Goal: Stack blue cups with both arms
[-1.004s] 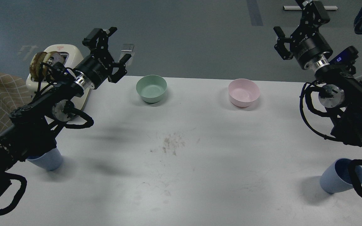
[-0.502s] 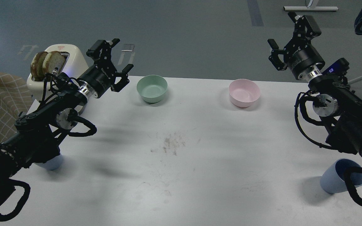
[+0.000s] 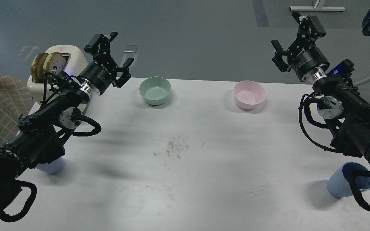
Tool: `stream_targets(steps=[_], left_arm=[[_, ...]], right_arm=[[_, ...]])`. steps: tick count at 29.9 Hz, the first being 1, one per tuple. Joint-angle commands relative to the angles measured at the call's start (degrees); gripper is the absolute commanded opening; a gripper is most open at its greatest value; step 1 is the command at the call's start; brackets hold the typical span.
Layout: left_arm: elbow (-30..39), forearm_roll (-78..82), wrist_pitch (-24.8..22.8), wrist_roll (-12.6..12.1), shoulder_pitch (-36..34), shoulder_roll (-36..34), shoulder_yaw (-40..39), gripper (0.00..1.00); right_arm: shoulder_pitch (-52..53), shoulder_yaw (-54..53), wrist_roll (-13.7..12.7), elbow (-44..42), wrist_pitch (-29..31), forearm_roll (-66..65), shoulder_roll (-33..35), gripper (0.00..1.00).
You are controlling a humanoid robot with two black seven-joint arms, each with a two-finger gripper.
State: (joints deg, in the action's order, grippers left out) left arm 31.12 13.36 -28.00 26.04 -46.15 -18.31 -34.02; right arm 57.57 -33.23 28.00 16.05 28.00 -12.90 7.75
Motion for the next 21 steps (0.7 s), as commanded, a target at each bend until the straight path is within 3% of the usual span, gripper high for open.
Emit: stream_targets(steps=[1, 6, 21], left_arm=[[0.1, 0.0, 0.0, 0.1, 0.0, 0.1, 0.0, 0.98], [0.4, 0.0, 0.0, 0.2, -0.1, -0.4, 0.0, 0.98], [0.8, -0.1, 0.0, 1.0, -0.2, -0.1, -0.8, 0.98]], right_arm=[[0.3, 0.1, 0.0, -0.5, 0.0, -0.1, -0.5, 1.00], [0.9, 0.0, 0.0, -2.9, 0.0, 0.0, -3.5, 1.00], [0.8, 0.0, 0.0, -3.7, 0.0, 0.1, -3.8, 1.00]])
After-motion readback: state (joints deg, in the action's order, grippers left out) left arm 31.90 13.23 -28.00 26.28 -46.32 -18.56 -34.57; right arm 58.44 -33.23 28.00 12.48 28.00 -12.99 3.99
